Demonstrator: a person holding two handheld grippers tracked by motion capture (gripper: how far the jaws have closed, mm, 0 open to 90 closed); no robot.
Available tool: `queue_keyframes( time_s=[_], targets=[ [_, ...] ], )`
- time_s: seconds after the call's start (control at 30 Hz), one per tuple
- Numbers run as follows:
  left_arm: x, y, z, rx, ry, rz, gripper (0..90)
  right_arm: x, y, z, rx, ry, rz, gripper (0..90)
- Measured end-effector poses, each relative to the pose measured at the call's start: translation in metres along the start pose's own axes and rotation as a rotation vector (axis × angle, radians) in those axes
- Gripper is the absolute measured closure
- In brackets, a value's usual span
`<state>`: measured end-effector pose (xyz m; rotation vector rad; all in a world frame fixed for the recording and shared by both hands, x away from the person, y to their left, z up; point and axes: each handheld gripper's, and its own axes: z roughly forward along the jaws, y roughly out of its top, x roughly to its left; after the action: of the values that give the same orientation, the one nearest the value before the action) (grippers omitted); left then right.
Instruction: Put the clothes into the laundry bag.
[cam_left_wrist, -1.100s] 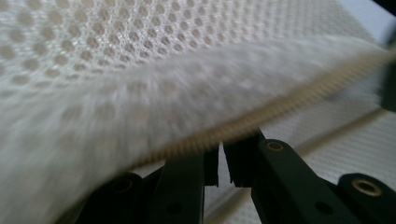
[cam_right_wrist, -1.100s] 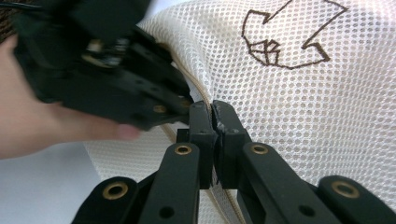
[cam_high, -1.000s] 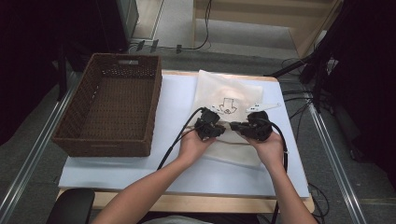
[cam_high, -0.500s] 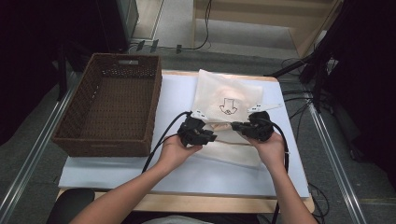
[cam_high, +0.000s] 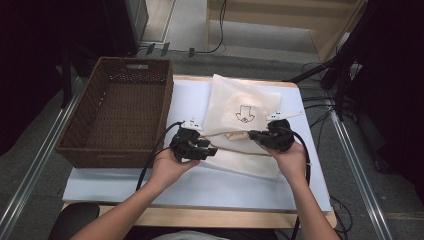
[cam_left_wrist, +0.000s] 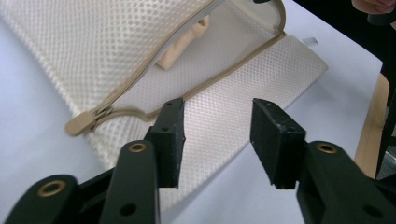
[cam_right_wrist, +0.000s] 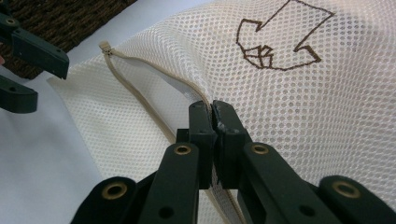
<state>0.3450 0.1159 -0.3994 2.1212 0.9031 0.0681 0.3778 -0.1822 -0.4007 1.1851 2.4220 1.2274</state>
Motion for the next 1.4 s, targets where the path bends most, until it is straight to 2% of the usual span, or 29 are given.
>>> queue_keyframes(
  time_s=[0.13,0.3,0.53,0.63,0.7,0.8,0.87,1.03,1.07,1.1,1.13,1.17,1.33,1.4],
  targets=[
    [0.002,-0.003,-0.005,-0.004,0.011,-0.019,47.9,-0.002,0.002,-0.004,-0.015,-0.001,0.004,88.7],
    [0.004,-0.012,-0.012,-0.008,0.061,-0.033,43.7,-0.005,0.003,-0.009,-0.016,-0.005,0.005,88.7],
    [0.009,-0.018,-0.006,-0.006,0.091,-0.046,39.7,-0.008,0.006,-0.011,-0.027,-0.002,0.007,88.6],
    [0.014,-0.023,0.002,0.001,0.096,-0.08,39.7,-0.008,0.007,-0.01,-0.026,0.001,0.003,88.6],
    [0.017,-0.025,0.007,0.025,0.118,-0.094,39.3,-0.007,0.008,-0.01,-0.024,0.003,0.002,88.6],
    [0.023,-0.029,0.012,0.021,0.112,-0.133,39.3,-0.007,0.007,-0.011,-0.023,0.002,0.001,88.6],
    [0.027,-0.03,0.015,0.028,0.094,-0.153,40.3,-0.007,0.007,-0.01,-0.024,0.006,0.002,88.6],
    [0.027,-0.031,0.024,0.052,0.082,-0.15,53.2,-0.005,0.005,-0.009,-0.012,0.021,0.002,88.5],
    [0.027,-0.031,0.025,0.061,0.067,-0.15,62.6,-0.004,0.005,-0.008,-0.01,0.023,-0.002,88.5],
    [0.026,-0.031,0.026,0.067,0.064,-0.148,67.7,-0.003,0.005,-0.008,-0.006,0.026,-0.004,88.5],
    [0.025,-0.031,0.027,0.065,0.039,-0.138,76.0,-0.003,0.004,-0.007,-0.005,0.028,-0.006,88.5],
    [0.024,-0.031,0.027,0.071,0.032,-0.134,81.1,-0.003,0.003,-0.007,-0.001,0.024,-0.007,88.5],
    [0.011,-0.029,0.024,0.093,-0.028,-0.106,83.6,-0.005,-0.003,0.002,0.047,0.059,0.004,88.5],
    [0.003,-0.028,0.023,0.104,-0.04,-0.072,83.5,-0.006,-0.005,0.007,0.066,0.063,0.01,88.5]
  ],
)
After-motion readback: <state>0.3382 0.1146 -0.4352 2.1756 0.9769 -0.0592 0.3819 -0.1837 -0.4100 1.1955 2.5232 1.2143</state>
